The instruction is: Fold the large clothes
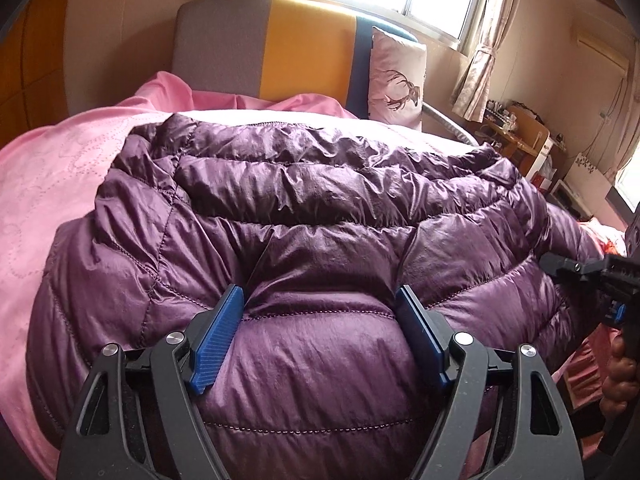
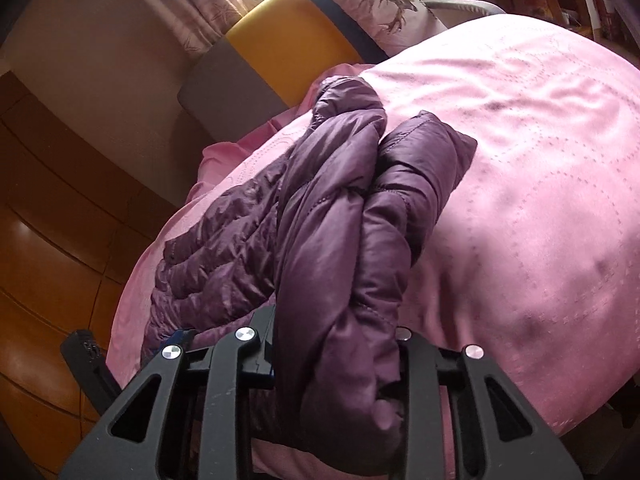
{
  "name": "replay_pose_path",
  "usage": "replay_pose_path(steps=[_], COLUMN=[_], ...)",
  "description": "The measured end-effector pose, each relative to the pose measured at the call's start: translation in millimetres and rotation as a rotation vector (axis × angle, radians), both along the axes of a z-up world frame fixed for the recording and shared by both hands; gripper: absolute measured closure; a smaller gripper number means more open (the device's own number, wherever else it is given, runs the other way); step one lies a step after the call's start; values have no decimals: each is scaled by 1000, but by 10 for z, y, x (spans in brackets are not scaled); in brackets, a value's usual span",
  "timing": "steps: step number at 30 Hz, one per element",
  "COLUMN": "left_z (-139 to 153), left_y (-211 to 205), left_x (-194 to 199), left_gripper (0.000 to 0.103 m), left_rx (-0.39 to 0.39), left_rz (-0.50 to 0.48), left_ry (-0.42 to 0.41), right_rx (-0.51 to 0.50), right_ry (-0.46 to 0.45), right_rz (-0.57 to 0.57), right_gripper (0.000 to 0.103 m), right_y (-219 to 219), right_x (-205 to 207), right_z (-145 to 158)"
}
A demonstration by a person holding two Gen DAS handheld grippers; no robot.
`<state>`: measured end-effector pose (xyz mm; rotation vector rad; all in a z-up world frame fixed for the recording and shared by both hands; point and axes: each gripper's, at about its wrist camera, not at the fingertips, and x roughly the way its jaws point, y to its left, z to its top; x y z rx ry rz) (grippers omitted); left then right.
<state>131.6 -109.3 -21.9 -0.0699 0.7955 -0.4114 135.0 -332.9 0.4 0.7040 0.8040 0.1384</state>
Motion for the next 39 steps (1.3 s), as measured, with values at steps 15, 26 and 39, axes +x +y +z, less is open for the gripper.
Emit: replay_pose_path(steps=[15,26,39], left_z=[-170,327,716], left_y=[318,1584,1575], left_x=[74,-108,433], left_gripper=[39,46,21], left_rx=[-265,-499,-468], left_rz=[-80,-35,-173], left_ry=[84,54,76], right_rx=[-141,-516,-750], right_ry=[-178,-178,-392], right_rz=[412,557,664], right_gripper=[77,77,51], right_y=[1743,2900,3553], right_x=[592,629,182], right_z=[850,615,209])
